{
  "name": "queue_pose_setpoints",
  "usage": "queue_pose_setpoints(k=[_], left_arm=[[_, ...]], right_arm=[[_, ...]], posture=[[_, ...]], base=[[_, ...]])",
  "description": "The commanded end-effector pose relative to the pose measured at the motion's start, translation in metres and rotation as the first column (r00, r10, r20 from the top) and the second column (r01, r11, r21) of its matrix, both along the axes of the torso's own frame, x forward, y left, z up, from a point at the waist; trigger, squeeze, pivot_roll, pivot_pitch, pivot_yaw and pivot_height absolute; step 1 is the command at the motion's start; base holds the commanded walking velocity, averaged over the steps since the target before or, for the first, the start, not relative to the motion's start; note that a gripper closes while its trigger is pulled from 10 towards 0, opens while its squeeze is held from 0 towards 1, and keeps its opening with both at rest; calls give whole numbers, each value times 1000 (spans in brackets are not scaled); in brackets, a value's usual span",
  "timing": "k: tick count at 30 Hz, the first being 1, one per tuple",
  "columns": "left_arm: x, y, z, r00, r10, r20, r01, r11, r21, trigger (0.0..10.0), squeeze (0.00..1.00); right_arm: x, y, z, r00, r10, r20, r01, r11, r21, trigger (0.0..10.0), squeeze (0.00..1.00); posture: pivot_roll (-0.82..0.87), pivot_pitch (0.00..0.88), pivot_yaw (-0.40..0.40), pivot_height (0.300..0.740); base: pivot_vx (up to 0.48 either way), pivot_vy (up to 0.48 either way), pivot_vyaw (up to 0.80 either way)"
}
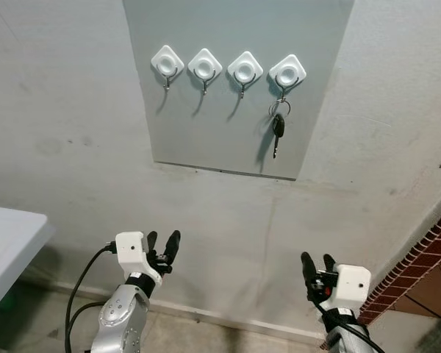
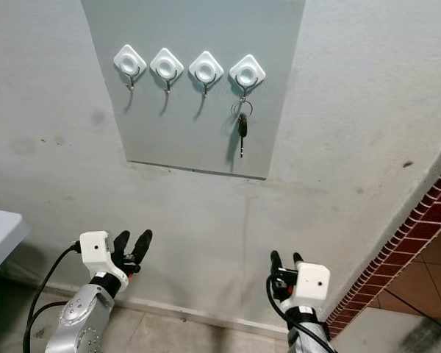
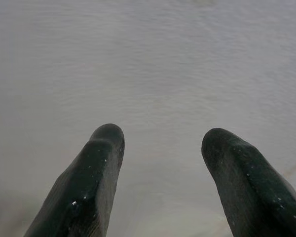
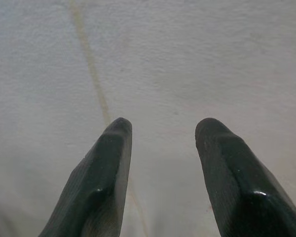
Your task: Hang keys on a hook
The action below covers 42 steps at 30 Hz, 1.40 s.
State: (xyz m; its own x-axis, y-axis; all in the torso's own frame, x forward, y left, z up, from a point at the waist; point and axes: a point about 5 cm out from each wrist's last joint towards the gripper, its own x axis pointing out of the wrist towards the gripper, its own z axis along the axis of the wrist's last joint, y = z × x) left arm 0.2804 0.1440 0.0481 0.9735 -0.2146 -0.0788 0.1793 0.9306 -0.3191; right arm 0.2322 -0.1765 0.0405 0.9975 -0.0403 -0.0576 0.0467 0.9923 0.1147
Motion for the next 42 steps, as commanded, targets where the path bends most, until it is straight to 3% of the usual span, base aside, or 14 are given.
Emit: queue_pose_setpoints(k=[1, 13, 20, 42], left_arm=[[1, 3, 0, 1000, -4, 8, 4, 1000, 11, 10000, 0], [13, 6, 6, 999, -6, 32, 5, 1000, 17, 10000, 0], [14, 5, 6, 999, -7, 35, 7, 1000, 9, 10000, 0], [16, -1, 6, 1000, -5, 28, 4, 999, 41, 10000, 0]], right_arm=[[4, 2, 3, 1000, 4, 15, -4, 1000, 2, 10000, 0], [9, 1, 4, 999, 37, 24, -36, 999, -23, 10000, 0], [10, 2, 4, 999, 47, 24, -47, 999, -22, 10000, 0], [9, -1, 4, 997, 72, 22, -71, 997, -40, 10000, 0]], posture=[[-16, 7, 34, 740], [-19, 0, 22, 740], [-15, 0, 16, 740], [-12, 0, 5, 740]], base=[[0, 0, 800], [0, 0, 800], [-36, 357, 800], [0, 0, 800]])
